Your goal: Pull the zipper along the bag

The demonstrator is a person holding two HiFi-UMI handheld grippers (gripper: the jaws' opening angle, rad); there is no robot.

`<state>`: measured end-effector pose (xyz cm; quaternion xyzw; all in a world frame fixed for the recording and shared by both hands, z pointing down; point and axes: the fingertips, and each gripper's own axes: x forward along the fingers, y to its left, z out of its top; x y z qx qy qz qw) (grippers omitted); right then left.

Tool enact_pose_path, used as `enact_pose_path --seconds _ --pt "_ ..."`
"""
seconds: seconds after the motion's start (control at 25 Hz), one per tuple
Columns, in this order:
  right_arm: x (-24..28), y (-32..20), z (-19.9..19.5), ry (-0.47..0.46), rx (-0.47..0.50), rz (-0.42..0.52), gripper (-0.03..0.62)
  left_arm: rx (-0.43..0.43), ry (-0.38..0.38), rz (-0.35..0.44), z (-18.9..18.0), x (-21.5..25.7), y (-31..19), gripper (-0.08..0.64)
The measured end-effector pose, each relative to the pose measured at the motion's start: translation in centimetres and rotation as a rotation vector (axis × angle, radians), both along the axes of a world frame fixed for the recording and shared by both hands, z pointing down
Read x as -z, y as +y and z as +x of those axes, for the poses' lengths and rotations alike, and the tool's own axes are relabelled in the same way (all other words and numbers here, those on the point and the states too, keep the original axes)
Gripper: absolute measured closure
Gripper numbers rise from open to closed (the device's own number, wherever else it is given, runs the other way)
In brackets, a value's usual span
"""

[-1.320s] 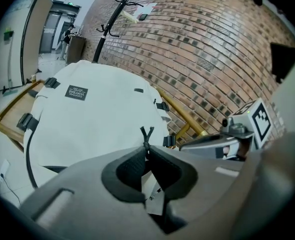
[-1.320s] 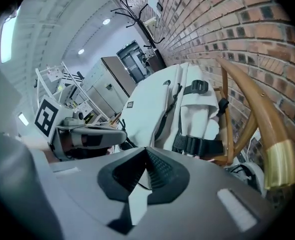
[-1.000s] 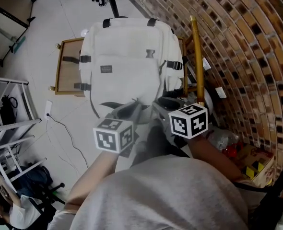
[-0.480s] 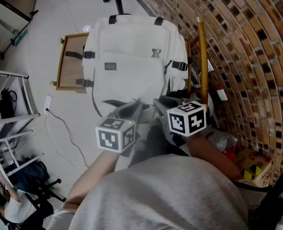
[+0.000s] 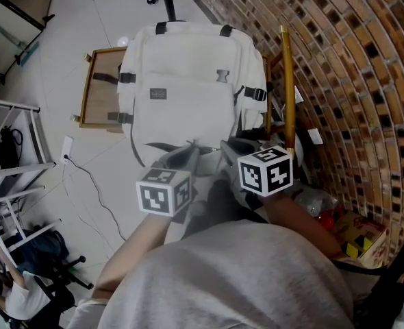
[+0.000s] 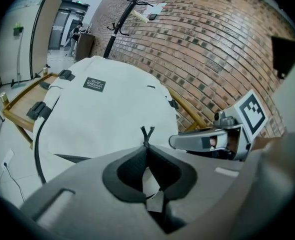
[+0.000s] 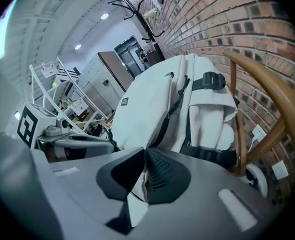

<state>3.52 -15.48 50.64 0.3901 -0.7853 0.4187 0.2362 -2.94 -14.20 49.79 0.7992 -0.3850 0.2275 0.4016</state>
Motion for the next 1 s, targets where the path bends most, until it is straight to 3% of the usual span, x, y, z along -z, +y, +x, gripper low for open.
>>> enact_pose_path --seconds 0.36,1.0 --pt "0.0 0.1 0.2 0.009 -0.005 0.005 0.574 0.016 -0.005 -0.002 -0.3 -0.1 0.3 0.54" --pt "-0.1 0.0 0.6 0.049 -0.017 0.013 0.574 0.115 -0.017 -0.017 -4.4 -0.4 0.1 0.54"
